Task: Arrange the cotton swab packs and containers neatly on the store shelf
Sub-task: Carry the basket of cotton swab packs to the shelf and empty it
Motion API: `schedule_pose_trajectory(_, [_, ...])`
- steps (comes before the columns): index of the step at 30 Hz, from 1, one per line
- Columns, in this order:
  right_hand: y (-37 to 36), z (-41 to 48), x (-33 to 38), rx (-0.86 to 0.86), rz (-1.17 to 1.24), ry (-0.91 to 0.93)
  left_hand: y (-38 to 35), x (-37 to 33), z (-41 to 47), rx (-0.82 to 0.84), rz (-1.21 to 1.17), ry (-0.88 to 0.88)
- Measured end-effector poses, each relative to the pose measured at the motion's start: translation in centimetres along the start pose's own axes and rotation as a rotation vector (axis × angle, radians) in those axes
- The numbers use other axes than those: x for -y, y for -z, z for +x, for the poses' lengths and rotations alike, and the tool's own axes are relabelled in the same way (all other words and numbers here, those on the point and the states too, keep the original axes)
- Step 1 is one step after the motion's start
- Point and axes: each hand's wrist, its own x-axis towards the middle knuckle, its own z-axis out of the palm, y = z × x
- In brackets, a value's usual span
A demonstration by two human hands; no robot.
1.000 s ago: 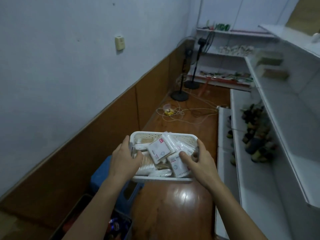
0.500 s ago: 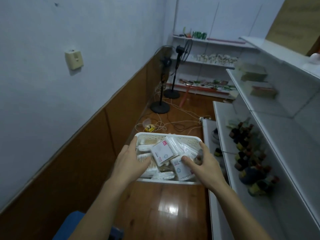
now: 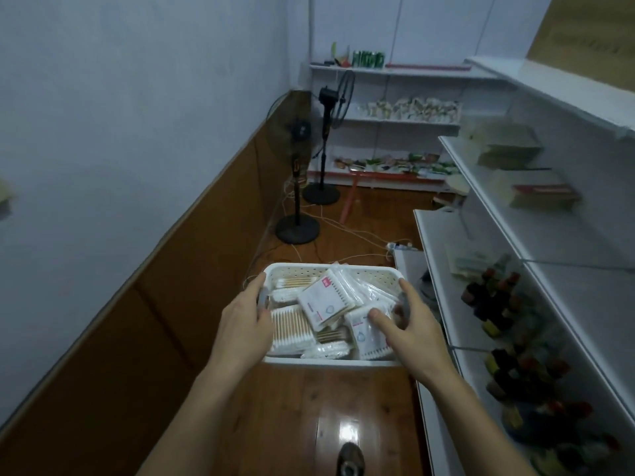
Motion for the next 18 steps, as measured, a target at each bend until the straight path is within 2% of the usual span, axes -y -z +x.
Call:
schedule_pose_trajectory(9, [4.8,23.0,-0.1,-0.024,0.09,0.009,-6.5,-7.6,21.5,-0.012,-0.091,-0.008])
schedule_pose_trajectory(18, [4.5,43.0,-2.3,-0.051,0.069,-0.056,-12.0,-10.0,41.1,0.031,-0.083,-0.023])
